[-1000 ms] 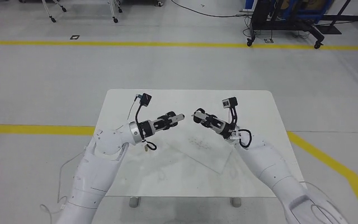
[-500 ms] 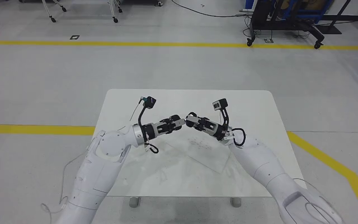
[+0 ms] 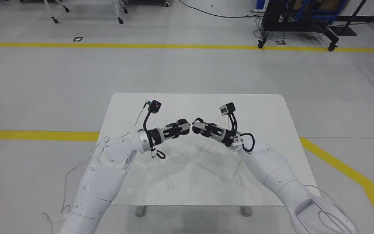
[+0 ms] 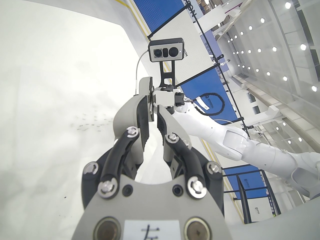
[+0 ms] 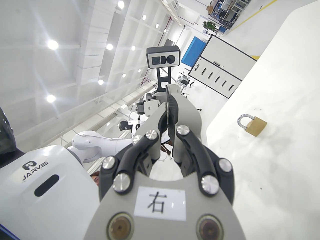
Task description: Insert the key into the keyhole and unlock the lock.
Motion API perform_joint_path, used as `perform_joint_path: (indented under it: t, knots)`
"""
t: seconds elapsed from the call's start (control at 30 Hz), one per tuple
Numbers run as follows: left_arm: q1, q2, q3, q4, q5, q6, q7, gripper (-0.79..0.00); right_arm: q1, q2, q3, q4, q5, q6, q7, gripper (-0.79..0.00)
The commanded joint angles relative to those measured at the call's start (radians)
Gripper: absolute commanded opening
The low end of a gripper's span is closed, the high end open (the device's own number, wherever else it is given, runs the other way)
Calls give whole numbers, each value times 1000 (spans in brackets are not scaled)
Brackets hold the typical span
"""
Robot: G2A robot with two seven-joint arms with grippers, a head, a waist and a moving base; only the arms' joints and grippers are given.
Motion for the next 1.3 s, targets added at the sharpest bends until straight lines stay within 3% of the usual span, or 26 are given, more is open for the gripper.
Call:
perform_joint_path:
  t: [0.0,0.17,0.4,0.73,1.0,1.07,1.1,1.27]
  knots:
    - [-1,1,2,1,-1,0,0,-745,0,0,0,-2,-1,3,3,-785]
    - [-4,3,7,3,-1,5,0,-742,-1,-1,2,-5,1,7,7,-785]
    - [-5,7,12,2,2,6,7,-665,-2,-2,3,-4,-3,14,14,-785]
    - [-9,11,25,4,2,9,13,-785,-3,-3,3,-7,-16,15,15,-785]
    - [-12,14,31,4,11,9,21,-785,-5,-3,5,-8,-15,16,16,-785]
    - [-13,15,32,4,15,7,23,-785,-6,-2,7,-8,-14,17,17,-200]
    - [-13,15,33,4,16,6,24,-785,-6,-2,8,-6,-14,16,16,-18]
    - [-12,18,32,4,24,1,38,-785,-8,-3,14,0,-4,9,9,0]
